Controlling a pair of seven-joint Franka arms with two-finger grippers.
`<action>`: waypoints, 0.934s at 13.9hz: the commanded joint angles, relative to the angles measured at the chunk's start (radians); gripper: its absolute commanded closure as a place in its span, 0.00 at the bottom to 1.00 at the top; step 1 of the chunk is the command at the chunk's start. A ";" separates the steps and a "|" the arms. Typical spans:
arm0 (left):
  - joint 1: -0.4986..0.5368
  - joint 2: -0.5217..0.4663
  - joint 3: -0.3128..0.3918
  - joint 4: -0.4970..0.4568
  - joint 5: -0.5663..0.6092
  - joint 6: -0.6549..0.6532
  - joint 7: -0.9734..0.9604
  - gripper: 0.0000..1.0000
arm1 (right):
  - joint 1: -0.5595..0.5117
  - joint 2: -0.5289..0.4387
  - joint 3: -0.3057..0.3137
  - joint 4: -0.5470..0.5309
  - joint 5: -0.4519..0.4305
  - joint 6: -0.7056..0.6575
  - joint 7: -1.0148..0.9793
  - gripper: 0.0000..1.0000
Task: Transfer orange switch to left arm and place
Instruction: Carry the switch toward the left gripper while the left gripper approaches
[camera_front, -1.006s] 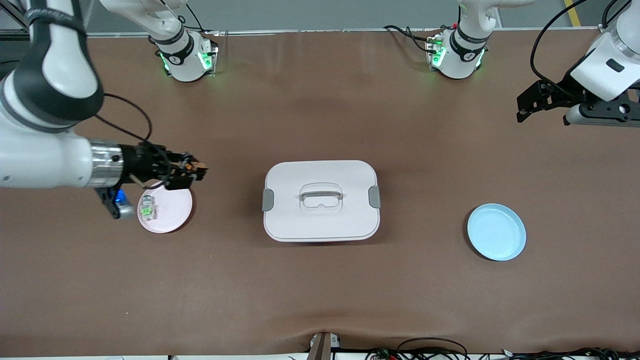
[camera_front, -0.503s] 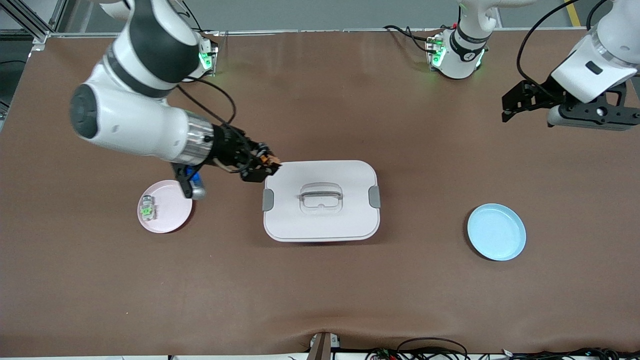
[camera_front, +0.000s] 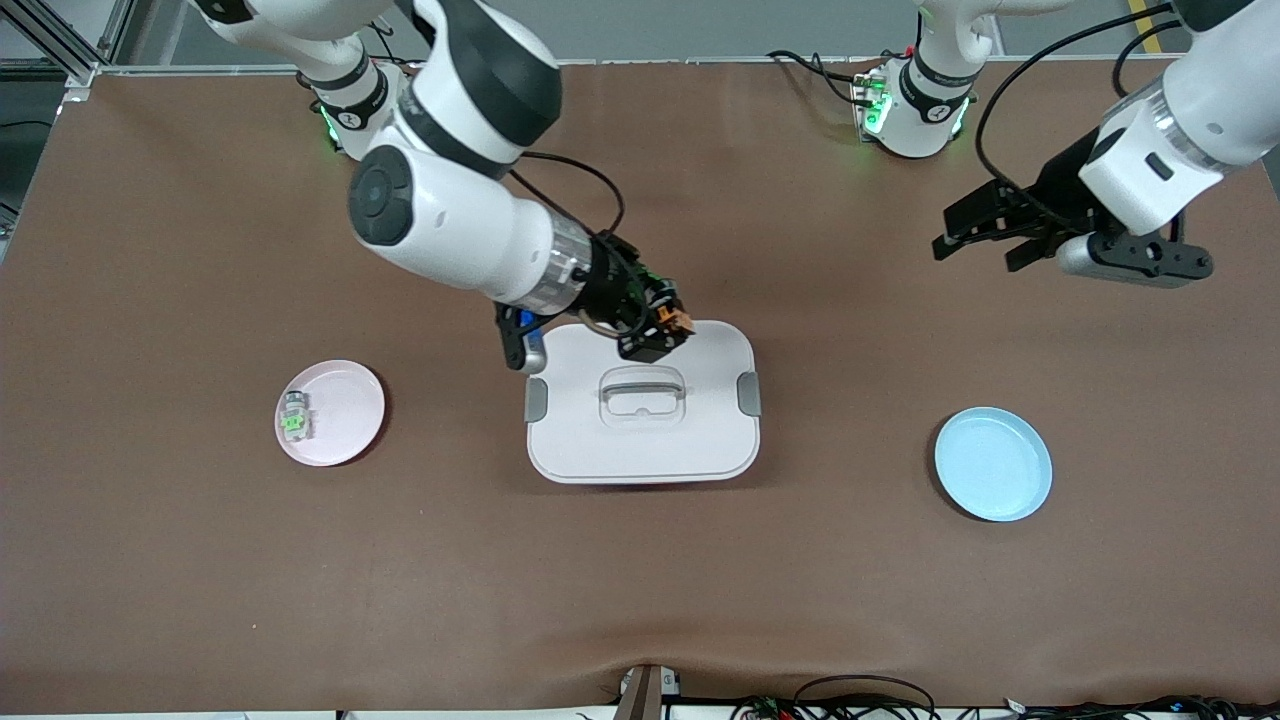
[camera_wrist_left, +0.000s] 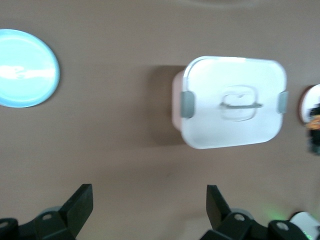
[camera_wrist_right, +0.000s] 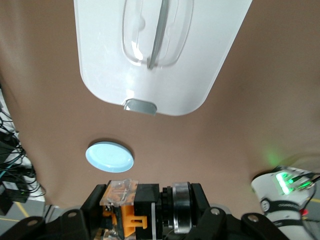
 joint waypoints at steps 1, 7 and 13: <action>0.003 -0.023 -0.025 -0.073 -0.080 0.096 -0.044 0.00 | 0.051 0.039 0.002 0.055 0.014 0.086 0.118 1.00; 0.002 -0.016 -0.054 -0.159 -0.285 0.234 -0.055 0.00 | 0.094 0.048 -0.002 0.102 0.012 0.086 0.317 1.00; 0.002 0.015 -0.125 -0.158 -0.400 0.361 -0.008 0.00 | 0.169 0.063 -0.024 0.129 -0.053 0.107 0.503 1.00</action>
